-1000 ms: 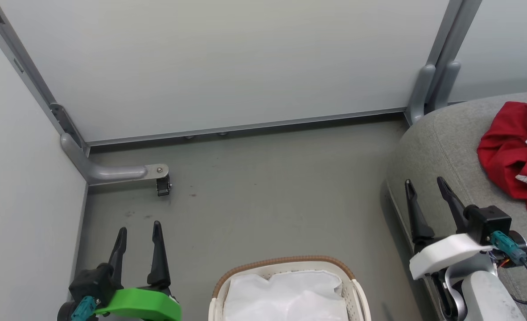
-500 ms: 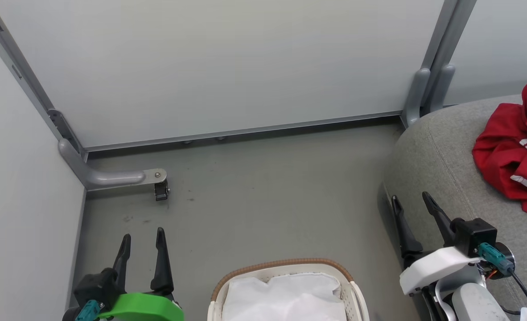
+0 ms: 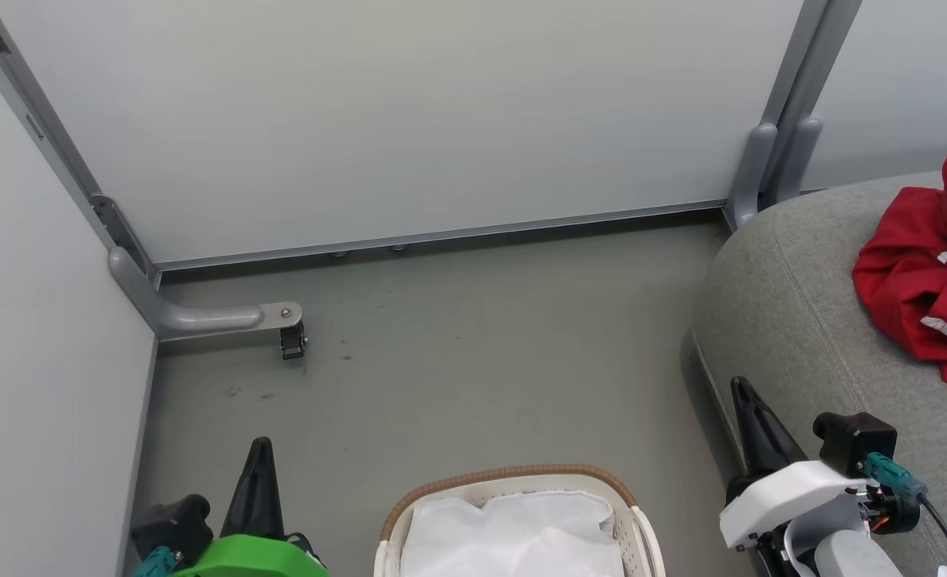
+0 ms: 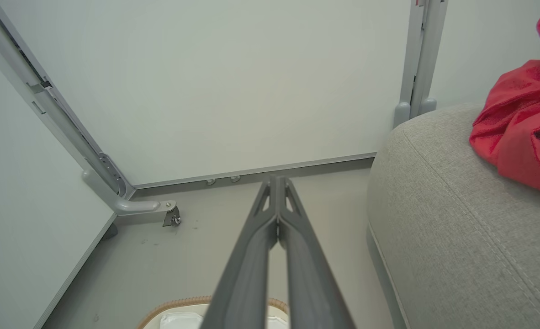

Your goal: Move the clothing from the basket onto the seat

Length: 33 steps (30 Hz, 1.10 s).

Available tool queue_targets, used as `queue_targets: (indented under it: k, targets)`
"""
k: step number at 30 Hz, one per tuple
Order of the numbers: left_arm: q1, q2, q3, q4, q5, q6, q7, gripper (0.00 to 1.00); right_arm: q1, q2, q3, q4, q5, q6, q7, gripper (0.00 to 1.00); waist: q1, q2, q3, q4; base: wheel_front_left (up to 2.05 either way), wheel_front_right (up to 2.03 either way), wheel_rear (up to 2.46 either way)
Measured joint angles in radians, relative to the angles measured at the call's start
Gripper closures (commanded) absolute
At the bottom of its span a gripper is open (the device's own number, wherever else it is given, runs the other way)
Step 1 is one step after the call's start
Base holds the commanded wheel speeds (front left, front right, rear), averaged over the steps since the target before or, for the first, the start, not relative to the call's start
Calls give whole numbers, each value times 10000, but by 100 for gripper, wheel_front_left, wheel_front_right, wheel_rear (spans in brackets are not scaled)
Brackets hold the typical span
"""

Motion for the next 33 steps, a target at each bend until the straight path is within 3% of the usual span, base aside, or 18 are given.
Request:
queue_targets:
  k: [33]
  targets:
    - [-291, 6, 1001, -169, -4652, -431, 1375, 100, 38, -10, -570, -506, 5304, 0, 1371, 100, 0, 0, 24, -73, 0, 0, 0]
